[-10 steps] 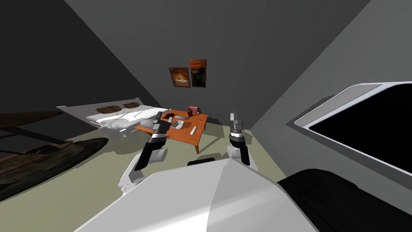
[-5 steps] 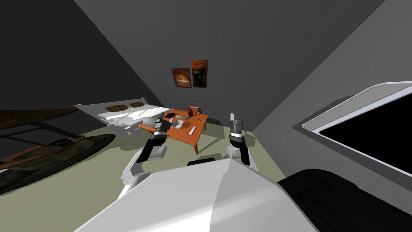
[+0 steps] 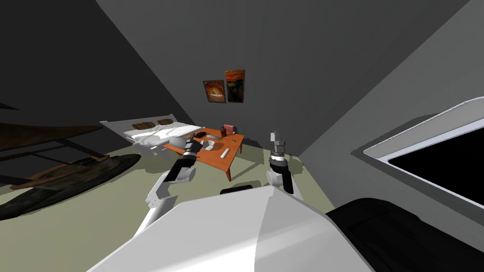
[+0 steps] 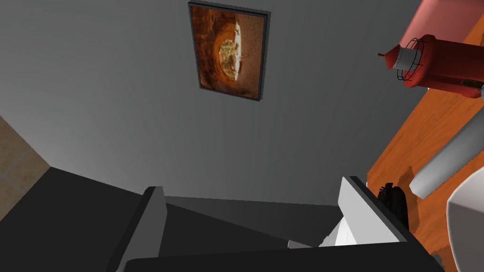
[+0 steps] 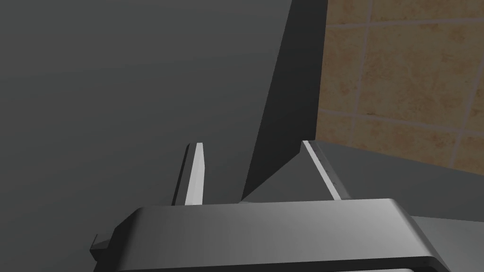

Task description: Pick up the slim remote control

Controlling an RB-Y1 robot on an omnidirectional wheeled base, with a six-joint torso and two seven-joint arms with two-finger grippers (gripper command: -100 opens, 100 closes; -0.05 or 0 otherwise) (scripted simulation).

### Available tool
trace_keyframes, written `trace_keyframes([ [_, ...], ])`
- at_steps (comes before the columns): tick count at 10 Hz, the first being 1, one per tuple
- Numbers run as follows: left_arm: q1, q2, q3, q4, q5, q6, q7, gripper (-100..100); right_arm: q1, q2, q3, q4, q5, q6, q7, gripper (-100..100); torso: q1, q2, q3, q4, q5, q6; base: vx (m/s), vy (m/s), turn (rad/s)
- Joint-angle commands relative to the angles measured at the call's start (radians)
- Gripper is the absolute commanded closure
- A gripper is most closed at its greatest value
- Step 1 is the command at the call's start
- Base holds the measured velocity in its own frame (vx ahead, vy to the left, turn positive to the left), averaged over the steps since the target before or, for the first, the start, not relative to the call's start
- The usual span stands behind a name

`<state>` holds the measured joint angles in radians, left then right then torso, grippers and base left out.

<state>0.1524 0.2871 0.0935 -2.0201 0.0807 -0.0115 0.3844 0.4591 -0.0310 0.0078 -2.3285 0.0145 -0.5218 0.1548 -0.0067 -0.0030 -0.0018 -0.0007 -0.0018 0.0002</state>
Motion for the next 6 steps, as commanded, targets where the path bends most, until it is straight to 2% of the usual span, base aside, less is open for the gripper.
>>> trace_keyframes([
  [1,-0.02,0.016,0.008,0.048,0.024,0.05,0.019,-100,0.0,0.0,0.0,0.0,0.0,0.0,0.0,0,0.0,0.0,0.0,0.0,0.0,0.0,0.015,-0.118,0.08],
  [2,-0.02,0.016,0.008,0.048,0.024,0.071,0.019,-100,0.0,0.0,0.0,0.0,0.0,0.0,0.0,0,-0.001,0.0,0.0,0.0,0.0,0.0,0.027,-0.097,0.046],
  [3,-0.044,0.033,0.016,0.084,0.048,0.109,0.036,-100,0.0,0.0,0.0,0.0,0.0,0.0,0.0,0,0.0,-0.001,0.0,0.0,0.0,0.0,0.047,-0.111,0.052],
  [4,-0.044,0.033,0.016,0.092,0.048,0.128,0.036,-100,0.0,0.0,0.0,0.0,0.0,0.0,0.0,0,0.0,-0.002,-0.001,0.0,0.0,0.0,0.035,-0.1,0.045],
  [5,-0.066,0.05,0.023,0.122,0.074,0.166,0.053,-100,0.0,0.0,0.0,0.0,0.0,0.0,0.0,0,0.0,-0.002,-0.001,0.0,0.0,0.0,0.059,-0.123,0.071],
  [6,-0.066,0.05,0.023,0.14,0.074,0.186,0.053,-100,0.0,0.0,0.0,0.0,0.0,0.0,0.0,0,-0.001,-0.003,-0.002,-0.001,0.0,0.0,0.041,-0.114,0.032],
])
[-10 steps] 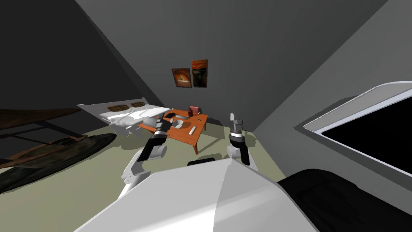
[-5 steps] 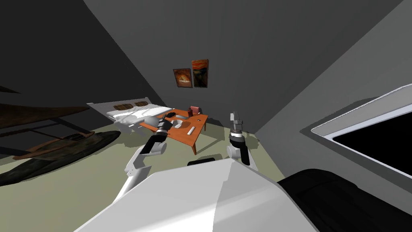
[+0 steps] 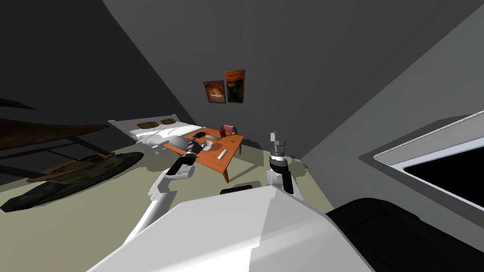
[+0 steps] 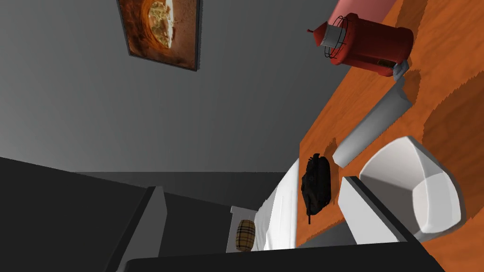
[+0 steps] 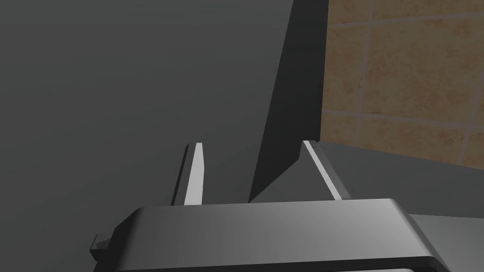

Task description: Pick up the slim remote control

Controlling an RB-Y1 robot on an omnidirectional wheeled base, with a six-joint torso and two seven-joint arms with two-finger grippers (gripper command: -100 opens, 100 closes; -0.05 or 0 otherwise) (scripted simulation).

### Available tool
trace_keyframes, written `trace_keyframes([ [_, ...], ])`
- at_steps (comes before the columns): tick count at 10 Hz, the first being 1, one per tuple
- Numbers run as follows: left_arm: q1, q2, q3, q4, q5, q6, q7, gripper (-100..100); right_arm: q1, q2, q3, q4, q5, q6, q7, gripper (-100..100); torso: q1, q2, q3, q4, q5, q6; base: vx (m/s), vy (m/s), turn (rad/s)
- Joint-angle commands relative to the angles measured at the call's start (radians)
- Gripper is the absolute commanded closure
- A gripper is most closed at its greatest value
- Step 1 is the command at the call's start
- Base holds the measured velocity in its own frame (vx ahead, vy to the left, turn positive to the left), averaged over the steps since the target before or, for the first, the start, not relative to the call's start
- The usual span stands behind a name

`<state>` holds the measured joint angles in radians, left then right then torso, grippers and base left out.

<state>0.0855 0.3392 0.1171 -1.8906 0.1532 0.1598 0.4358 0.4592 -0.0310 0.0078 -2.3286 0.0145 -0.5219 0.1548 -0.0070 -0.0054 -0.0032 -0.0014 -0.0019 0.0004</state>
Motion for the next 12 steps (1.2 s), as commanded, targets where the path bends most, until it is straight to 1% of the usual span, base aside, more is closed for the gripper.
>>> trace_keyframes([
  [1,-0.02,0.015,0.007,0.05,0.028,0.05,0.017,-100,0.0,0.0,0.0,0.0,0.0,0.0,0.0,0,0.0,0.0,0.0,0.0,0.0,0.0,0.029,-0.114,0.033],
  [2,-0.02,0.015,0.007,0.059,0.028,0.07,0.017,-100,0.0,0.0,0.0,0.0,0.0,0.0,0.0,0,0.0,0.001,0.0,0.0,0.0,0.0,0.028,-0.101,0.029],
  [3,-0.02,0.015,0.007,0.059,0.028,0.074,0.017,-100,0.0,0.0,0.0,0.0,0.0,0.0,0.0,0,0.001,0.001,0.001,0.0,0.0,0.0,0.017,-0.044,0.001],
  [4,-0.039,0.033,0.013,0.111,0.056,0.111,0.031,-100,0.0,0.0,0.0,0.0,0.0,0.0,0.0,0,0.004,0.002,0.001,0.0,0.001,0.0,0.042,-0.077,0.021],
  [5,-0.039,0.033,0.013,0.111,0.056,0.133,0.031,-100,0.0,0.0,0.0,0.0,0.0,0.0,0.0,0,0.003,0.001,0.001,0.0,0.001,0.0,0.051,-0.083,0.025],
  [6,-0.058,0.051,0.019,0.15,0.084,0.164,0.045,-100,0.0,0.0,0.0,0.0,0.0,0.0,0.0,0,0.002,0.0,0.0,0.0,0.0,0.0,0.076,-0.111,0.015],
  [7,-0.058,0.051,0.019,0.164,0.084,0.193,0.045,-100,0.0,0.0,0.0,0.0,0.0,0.0,0.0,0,0.001,-0.002,-0.001,0.0,0.0,0.0,0.062,-0.093,0.012],
  [8,-0.074,0.069,0.025,0.2,0.114,0.225,0.058,-100,0.0,0.0,0.0,0.0,0.0,0.0,0.0,0,0.001,-0.001,-0.001,0.0,0.0,0.0,0.063,-0.121,-0.001],
  [9,-0.074,0.069,0.025,0.218,0.114,0.253,0.058,-100,0.0,0.0,0.0,0.0,0.0,0.0,0.0,0,0.0,-0.001,-0.001,0.0,0.0,0.0,0.052,-0.112,0.006],
  [10,-0.09,0.087,0.03,0.248,0.144,0.284,0.069,-100,0.0,0.0,0.0,0.0,0.0,0.0,0.0,0,0.0,-0.001,0.0,0.0,0.0,0.0,0.072,-0.108,-0.012],
  [11,-0.09,0.087,0.03,0.273,0.144,0.309,0.069,-100,0.0,0.0,0.0,0.0,0.0,0.0,0.0,0,0.001,-0.002,-0.001,0.0,0.0,0.0,0.079,-0.081,0.0],
  [12,-0.103,0.105,0.034,0.304,0.175,0.337,0.08,-100,0.0,0.0,0.0,0.0,0.0,0.0,0.0,0,0.002,-0.002,-0.001,0.0,0.0,0.0,0.093,-0.106,-0.025],
])
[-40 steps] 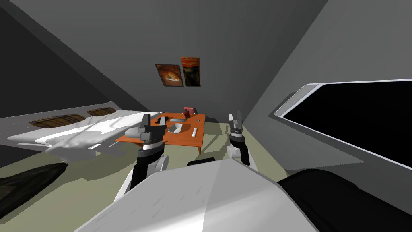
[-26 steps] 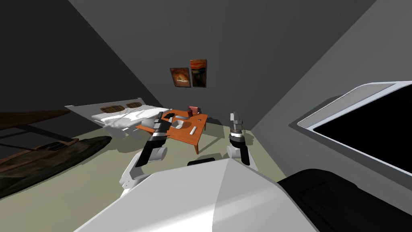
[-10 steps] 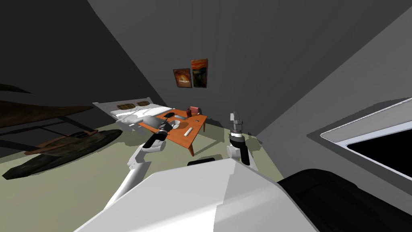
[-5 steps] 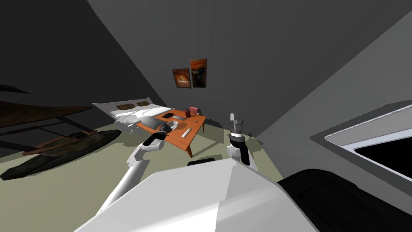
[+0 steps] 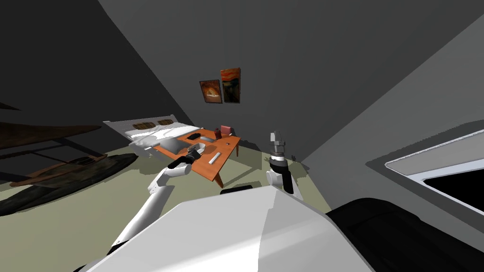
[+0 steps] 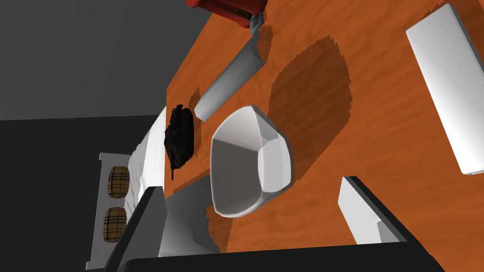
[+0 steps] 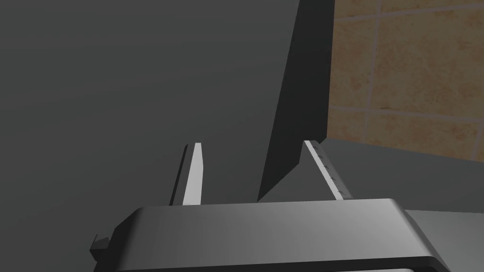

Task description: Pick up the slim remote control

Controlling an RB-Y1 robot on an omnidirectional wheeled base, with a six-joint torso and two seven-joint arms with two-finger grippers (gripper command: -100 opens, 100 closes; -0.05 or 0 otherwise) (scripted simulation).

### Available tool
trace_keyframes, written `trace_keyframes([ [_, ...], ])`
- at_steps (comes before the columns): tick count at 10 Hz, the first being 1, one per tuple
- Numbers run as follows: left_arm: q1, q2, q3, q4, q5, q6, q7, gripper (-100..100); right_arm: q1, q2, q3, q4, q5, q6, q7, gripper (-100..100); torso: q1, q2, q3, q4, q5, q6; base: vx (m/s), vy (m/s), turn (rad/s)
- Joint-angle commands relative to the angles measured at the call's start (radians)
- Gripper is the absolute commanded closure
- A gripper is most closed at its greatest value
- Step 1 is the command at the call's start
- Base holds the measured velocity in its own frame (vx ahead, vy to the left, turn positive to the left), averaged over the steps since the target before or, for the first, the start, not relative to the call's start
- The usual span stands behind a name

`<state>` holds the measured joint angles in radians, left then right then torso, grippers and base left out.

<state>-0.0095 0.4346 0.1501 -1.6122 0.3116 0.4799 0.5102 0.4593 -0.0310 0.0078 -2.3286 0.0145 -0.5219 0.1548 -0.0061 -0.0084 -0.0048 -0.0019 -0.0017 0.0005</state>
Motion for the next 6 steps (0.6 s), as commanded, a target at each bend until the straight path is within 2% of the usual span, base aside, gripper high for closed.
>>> trace_keyframes([
  [1,-0.008,0.009,0.001,0.05,0.016,0.049,0.006,-100,0.0,0.0,0.0,0.0,0.0,0.0,0.0,0,0.0,0.0,0.0,0.0,0.0,0.0,0.074,-0.086,-0.01],
  [2,-0.008,0.009,0.001,0.052,0.016,0.049,0.006,-100,0.0,0.0,0.0,0.0,0.0,0.0,0.0,0,0.001,0.001,0.0,0.0,0.0,0.0,0.03,-0.028,0.003],
  [3,-0.021,0.027,0.005,0.087,0.047,0.093,0.015,-100,0.0,0.0,0.0,0.0,0.0,0.0,0.0,0,0.004,0.003,0.002,0.001,0.001,0.0,0.063,-0.062,-0.05],
  [4,-0.021,0.027,0.005,0.109,0.047,0.106,0.015,-100,0.0,0.0,0.0,0.0,0.0,0.0,0.0,0,0.003,0.002,0.001,0.0,0.001,0.0,0.071,-0.063,-0.015],
  [5,-0.031,0.044,0.009,0.142,0.078,0.137,0.024,-100,0.0,0.0,0.0,0.0,0.0,0.0,0.0,0,0.003,0.002,0.001,0.0,0.001,0.0,0.111,-0.052,-0.037],
  [6,-0.031,0.044,0.009,0.163,0.078,0.162,0.024,-100,0.0,0.0,0.0,0.0,0.0,0.0,0.0,0,0.003,-0.001,0.0,0.0,0.001,0.0,0.092,-0.056,-0.028],
])
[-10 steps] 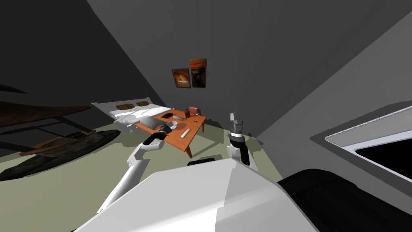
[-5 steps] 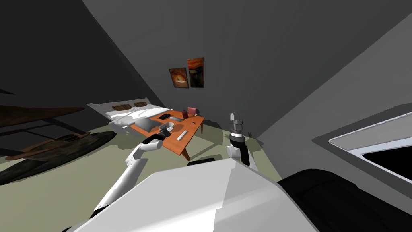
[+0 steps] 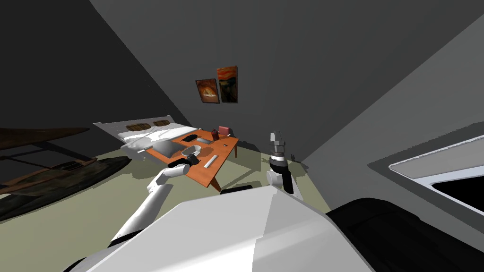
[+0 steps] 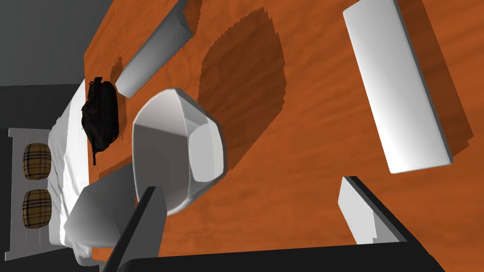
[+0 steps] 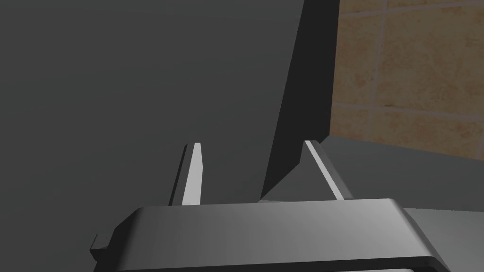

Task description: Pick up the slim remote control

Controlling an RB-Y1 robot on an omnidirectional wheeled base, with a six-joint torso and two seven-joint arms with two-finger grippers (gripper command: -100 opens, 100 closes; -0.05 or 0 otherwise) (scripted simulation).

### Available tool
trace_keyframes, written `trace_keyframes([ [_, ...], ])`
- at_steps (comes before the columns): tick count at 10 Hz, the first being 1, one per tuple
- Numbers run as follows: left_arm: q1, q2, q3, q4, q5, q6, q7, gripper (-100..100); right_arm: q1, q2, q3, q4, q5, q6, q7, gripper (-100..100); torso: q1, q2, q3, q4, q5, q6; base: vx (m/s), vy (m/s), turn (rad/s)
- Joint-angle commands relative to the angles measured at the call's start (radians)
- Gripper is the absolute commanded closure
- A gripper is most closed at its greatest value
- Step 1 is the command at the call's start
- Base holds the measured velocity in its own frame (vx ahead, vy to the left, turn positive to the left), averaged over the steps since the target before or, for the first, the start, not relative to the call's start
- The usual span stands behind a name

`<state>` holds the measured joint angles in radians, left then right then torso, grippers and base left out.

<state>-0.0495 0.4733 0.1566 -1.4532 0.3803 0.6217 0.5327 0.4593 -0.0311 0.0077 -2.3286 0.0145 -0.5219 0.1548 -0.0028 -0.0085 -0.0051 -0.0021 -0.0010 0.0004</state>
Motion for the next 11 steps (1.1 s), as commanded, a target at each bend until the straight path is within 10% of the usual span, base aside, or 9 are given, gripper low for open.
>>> trace_keyframes([
  [1,-0.001,0.023,0.005,0.05,0.039,0.05,0.009,-100,0.0,0.0,0.0,0.0,0.0,0.0,0.0,0,0.0,0.0,0.0,0.0,0.0,0.0,0.114,-0.092,-0.06],
  [11,-0.026,0.104,0.012,0.323,0.181,0.305,0.031,-100,0.0,0.0,0.0,0.0,0.0,0.0,0.0,0,0.002,0.0,0.0,0.0,0.0,0.0,0.108,-0.049,-0.056],
])
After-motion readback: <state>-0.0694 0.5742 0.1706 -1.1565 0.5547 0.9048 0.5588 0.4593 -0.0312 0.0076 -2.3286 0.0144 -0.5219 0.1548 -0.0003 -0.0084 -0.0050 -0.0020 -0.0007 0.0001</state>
